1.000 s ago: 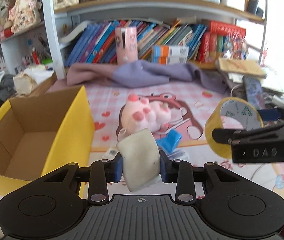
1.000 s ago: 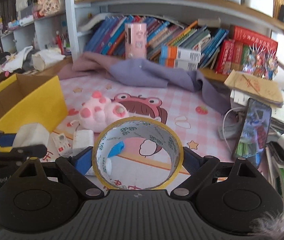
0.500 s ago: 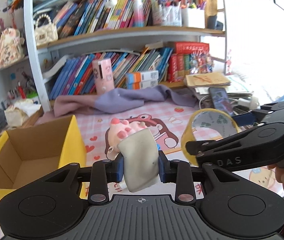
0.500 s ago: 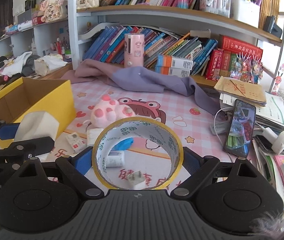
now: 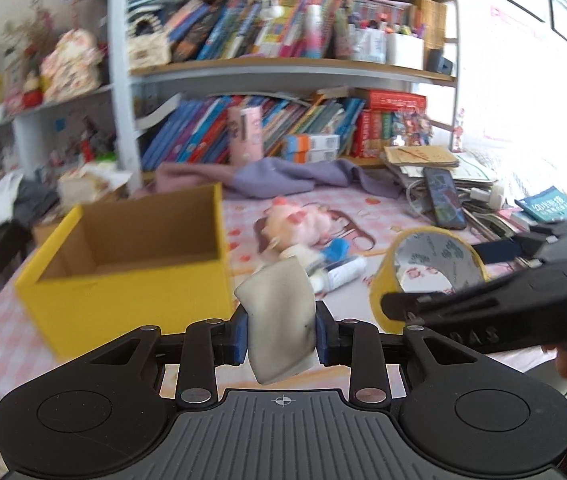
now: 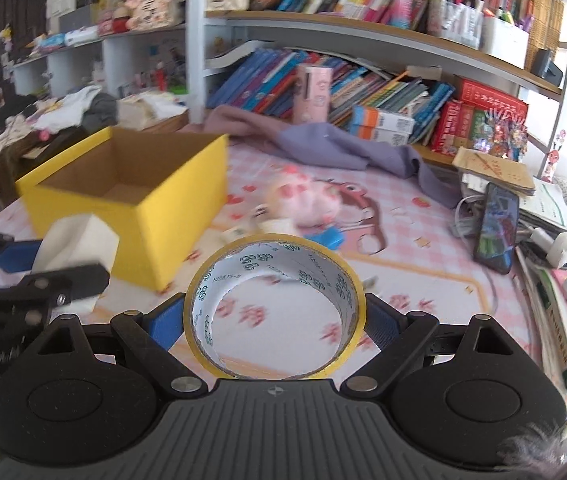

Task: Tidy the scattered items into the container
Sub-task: 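Lift and carry the soap bar and tape roll toward the yellow box with both tools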

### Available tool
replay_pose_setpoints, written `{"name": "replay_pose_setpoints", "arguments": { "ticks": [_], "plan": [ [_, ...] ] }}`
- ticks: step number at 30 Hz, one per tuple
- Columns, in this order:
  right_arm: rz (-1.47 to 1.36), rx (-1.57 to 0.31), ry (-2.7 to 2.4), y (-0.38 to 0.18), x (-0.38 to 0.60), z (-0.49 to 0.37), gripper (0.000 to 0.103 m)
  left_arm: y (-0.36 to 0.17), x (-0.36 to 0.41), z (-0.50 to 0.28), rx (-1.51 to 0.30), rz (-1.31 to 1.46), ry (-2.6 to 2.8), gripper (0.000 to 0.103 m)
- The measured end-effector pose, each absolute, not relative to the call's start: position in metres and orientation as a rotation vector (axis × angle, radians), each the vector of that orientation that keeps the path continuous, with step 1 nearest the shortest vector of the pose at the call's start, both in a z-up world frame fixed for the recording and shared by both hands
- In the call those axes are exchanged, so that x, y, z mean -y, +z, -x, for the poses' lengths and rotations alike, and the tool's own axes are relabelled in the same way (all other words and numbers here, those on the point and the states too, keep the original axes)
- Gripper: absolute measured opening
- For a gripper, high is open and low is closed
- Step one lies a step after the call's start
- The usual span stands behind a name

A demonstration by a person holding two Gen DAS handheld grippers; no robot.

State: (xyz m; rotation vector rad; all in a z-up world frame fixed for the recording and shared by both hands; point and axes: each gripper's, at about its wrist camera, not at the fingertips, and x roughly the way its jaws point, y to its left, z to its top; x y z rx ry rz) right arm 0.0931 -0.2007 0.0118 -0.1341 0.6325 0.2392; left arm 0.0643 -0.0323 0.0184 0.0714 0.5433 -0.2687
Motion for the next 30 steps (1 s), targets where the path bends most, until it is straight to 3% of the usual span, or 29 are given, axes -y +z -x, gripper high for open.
{"name": "replay_pose_setpoints", "arguments": {
  "ticks": [14,30],
  "plan": [
    [0.153,-0.599,0.342,0.011,0.102,-0.042,0.090,0.018,-0.061,-0.015,-0.539,-0.058,-0.161,0.030],
    [0.282,-0.527,0.488,0.021,0.031,-0.039,0.090,0.021,-0.115,-0.009,-0.508,0.021,-0.042,0.030]
  ]
}}
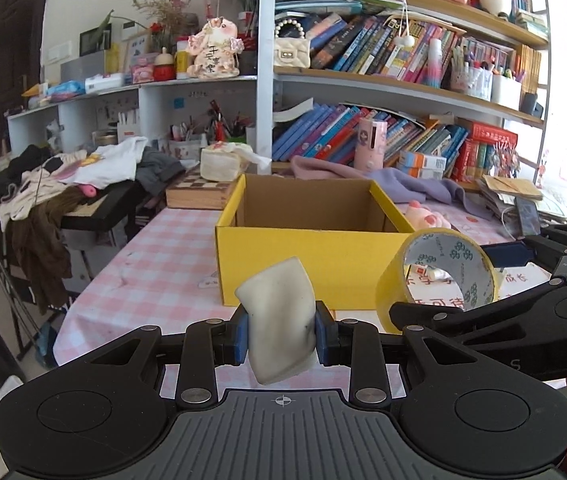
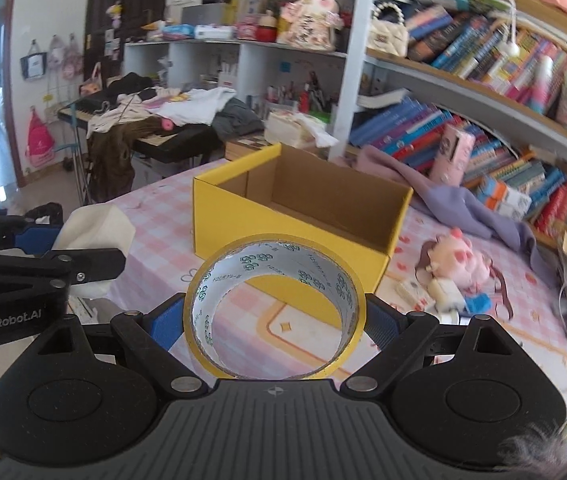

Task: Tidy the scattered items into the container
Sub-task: 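Lift and carry the soap bar and tape roll toward the yellow box with both tools, then lower both held items into the yellow box and open both tools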

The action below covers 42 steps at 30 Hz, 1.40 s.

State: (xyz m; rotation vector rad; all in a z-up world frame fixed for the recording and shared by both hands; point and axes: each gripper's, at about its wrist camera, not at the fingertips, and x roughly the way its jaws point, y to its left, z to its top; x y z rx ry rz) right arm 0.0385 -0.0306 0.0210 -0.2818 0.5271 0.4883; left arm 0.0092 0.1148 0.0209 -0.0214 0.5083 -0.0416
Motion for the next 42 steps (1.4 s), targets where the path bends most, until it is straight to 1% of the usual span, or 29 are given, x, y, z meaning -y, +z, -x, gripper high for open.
{"name": "replay_pose_setpoints", "arguments": {
  "ticks": [10,16,22,30,35,42],
  "plan": [
    [0.383,-0.409,0.516,0.037,0.019,-0.073,0.090,0.037,-0.122,-0.047,-0.416,0.013,-0.033,0.030],
    [0.398,-0.352,0.537,0.050,0.013,-0.120,0.090,0.049,-0.124,-0.091,-0.383,-0.009,-0.047,0.030],
    [0.427,-0.355,0.563,0.054,0.015,-0.170,0.090,0.052,-0.119,-0.140,-0.392,-0.016,-0.079,0.030],
    [0.415,-0.485,0.631,0.043,0.017,-0.250,0.090,0.050,-0.110,-0.213,-0.484,-0.094,-0.146,0.030],
    [0.490,-0.545,0.682,0.027,0.010,-0.293,0.090,0.040,-0.108,-0.259,-0.575,-0.149,-0.177,0.030],
    [0.670,-0.635,0.805,0.001,-0.013,-0.341,0.090,0.014,-0.097,-0.320,-0.757,-0.262,-0.244,0.030]
  ]
}}
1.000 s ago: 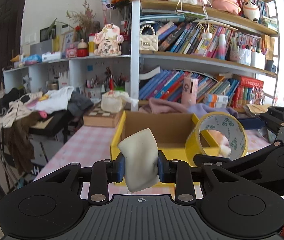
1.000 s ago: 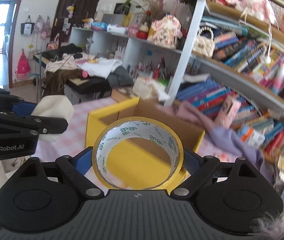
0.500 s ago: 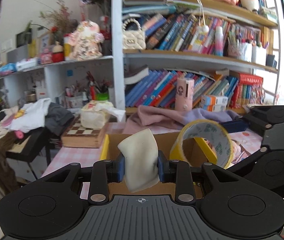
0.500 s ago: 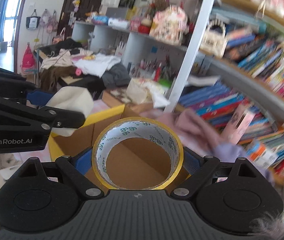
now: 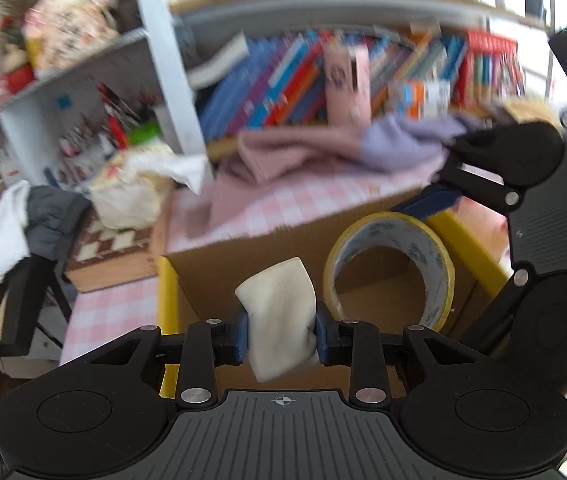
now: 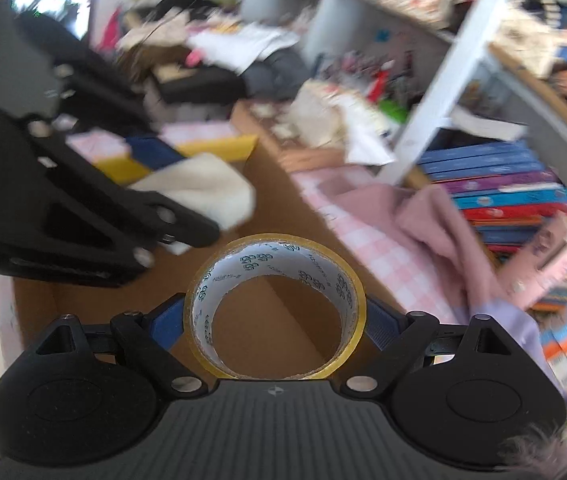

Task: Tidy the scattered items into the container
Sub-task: 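Lower both held items into the yellow box and open both tools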

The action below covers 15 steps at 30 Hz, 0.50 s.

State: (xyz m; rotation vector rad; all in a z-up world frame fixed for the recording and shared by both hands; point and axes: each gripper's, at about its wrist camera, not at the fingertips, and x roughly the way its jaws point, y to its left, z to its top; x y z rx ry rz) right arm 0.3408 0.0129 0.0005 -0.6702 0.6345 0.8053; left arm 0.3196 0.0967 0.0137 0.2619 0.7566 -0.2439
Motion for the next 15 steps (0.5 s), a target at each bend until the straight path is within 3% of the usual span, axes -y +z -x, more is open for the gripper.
{"name": "replay_pose_setpoints", "arguments": {
  "ticks": [15],
  "plan": [
    [0.883,-0.812,0.933,-0.047,-0.048,-0.373,0.091,-0.029,-0.098,-0.365,-0.959,-0.370,-0.265,0.036]
  ]
}}
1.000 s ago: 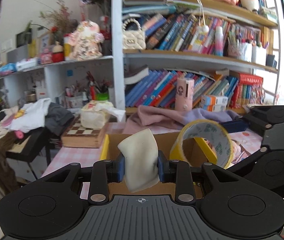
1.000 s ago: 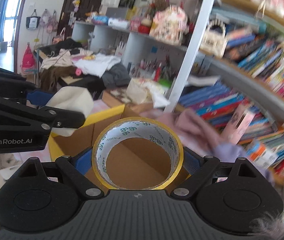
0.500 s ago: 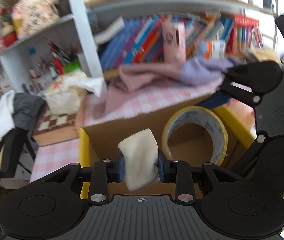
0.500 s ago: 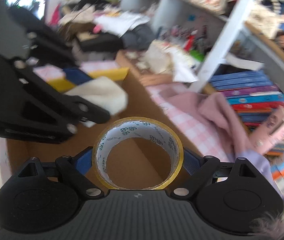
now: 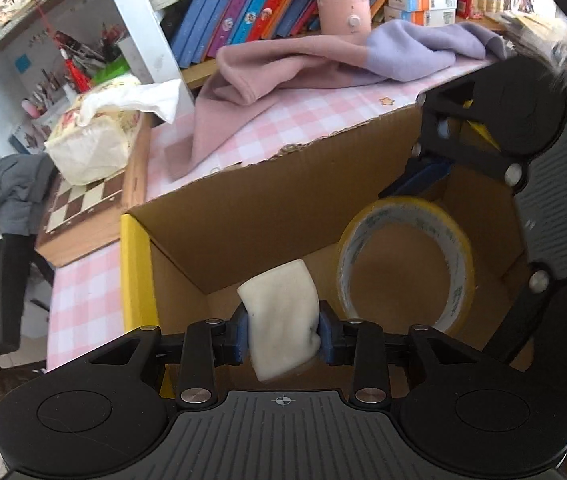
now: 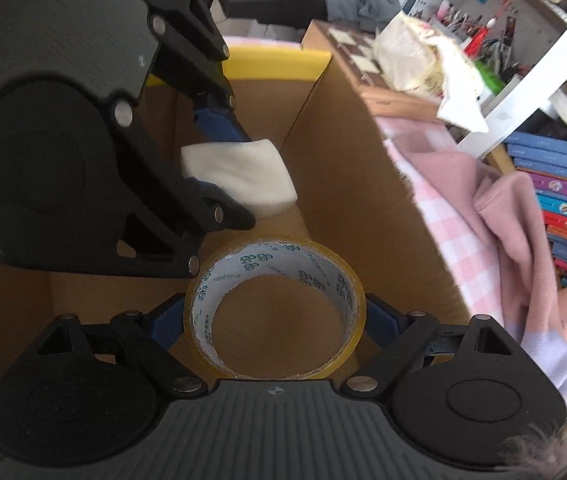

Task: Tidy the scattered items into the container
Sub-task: 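Lower both held items into the yellow box and open both tools, then withdraw both tools up out of the yellow box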

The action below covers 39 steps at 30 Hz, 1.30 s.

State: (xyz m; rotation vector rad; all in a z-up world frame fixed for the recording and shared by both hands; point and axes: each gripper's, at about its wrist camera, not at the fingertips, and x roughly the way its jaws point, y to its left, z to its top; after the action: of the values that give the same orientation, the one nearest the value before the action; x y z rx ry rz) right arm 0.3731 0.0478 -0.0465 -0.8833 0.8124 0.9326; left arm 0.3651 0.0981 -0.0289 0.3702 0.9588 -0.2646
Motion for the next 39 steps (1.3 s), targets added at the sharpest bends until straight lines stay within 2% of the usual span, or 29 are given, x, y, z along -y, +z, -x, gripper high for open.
{"name": "replay_pose_setpoints", "arguments": {
  "ticks": [3,10,11,13,15,22,30,39],
  "plan": [
    [0.897,-0.827,0.937,-0.048,-0.050,-0.374,0.091,-0.033,-0.095,-0.368,-0.984,-0.398,-0.269,0.037],
    [0.893,-0.859,0.913,-0.049,-0.048,-0.375,0.091,-0.033,-0.092,-0.367,-0.975,-0.408,-0.281,0.048],
    [0.893,-0.849,0.902,-0.049,-0.047,-0.374,0.092,-0.033,-0.092,-0.366,-0.966,-0.409,-0.288,0.056],
    [0.894,-0.813,0.877,-0.046,-0.044,-0.368,0.097,-0.029,-0.089,-0.360,-0.922,-0.430,-0.261,0.081],
    [0.890,-0.792,0.861,-0.043,-0.040,-0.362,0.098,-0.023,-0.089,-0.353,-0.859,-0.447,-0.221,0.090],
    [0.717,-0.722,0.807,-0.015,-0.015,-0.337,0.098,0.011,-0.096,-0.319,-0.733,-0.350,-0.196,0.091],
    [0.588,-0.564,0.718,0.027,0.010,-0.284,0.098,0.052,-0.087,-0.261,-0.546,-0.371,-0.152,0.094],
    [0.481,-0.482,0.633,0.053,0.028,-0.230,0.098,0.082,-0.087,-0.191,-0.452,-0.295,-0.119,0.095]
  ]
}}
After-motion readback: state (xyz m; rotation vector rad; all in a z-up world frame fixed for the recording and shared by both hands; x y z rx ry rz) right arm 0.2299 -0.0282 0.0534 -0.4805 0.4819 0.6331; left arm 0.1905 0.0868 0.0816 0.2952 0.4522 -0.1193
